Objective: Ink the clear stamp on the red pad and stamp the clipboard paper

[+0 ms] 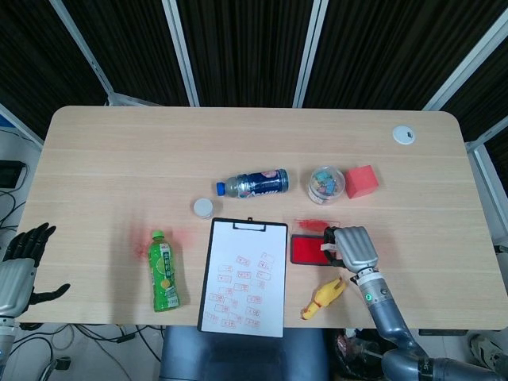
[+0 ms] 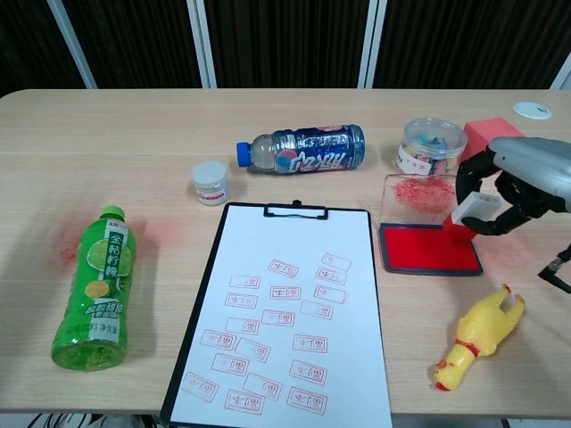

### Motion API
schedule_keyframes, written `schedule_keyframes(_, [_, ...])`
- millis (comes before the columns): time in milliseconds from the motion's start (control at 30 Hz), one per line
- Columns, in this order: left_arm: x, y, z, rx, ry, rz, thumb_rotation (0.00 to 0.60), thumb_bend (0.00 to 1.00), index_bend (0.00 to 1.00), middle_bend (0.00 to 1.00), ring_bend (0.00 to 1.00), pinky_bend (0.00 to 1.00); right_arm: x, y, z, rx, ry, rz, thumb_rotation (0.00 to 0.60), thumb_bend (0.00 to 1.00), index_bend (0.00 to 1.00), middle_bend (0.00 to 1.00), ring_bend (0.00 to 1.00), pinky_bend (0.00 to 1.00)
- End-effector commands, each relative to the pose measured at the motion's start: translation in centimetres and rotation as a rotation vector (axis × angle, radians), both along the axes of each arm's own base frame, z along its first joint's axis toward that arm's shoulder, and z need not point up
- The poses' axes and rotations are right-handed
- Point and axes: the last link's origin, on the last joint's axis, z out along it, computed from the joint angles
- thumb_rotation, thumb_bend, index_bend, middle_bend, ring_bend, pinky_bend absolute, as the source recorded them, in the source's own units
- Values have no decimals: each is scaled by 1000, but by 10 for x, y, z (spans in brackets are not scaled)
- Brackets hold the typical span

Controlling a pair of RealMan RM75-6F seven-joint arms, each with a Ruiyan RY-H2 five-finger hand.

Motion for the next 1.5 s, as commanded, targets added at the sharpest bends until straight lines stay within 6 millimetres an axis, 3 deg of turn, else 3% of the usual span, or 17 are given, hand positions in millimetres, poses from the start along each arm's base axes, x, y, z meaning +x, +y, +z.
schedule_keyframes(33, [0, 0, 0, -2, -3, 2, 600, 8, 0, 0, 0, 0, 12, -1, -7, 13, -7, 1, 600, 668, 934, 810, 853, 884])
schedule_keyframes(467, [0, 1, 2, -10, -25, 6, 600, 8, 0, 0, 0, 0, 25, 4, -37, 55, 9, -1, 600, 668, 938, 817, 858, 885])
schedule_keyframes(867, [0, 2, 3, -10, -37, 11, 600, 8, 0, 0, 0, 0, 25, 0, -51, 53, -2, -30, 600, 668, 939, 817, 858, 885])
schedule_keyframes(1500, [0, 2, 3, -15, -42, 12, 600, 8, 0, 0, 0, 0, 19, 1, -58, 60, 13, -58, 600, 668, 949, 825, 866, 885])
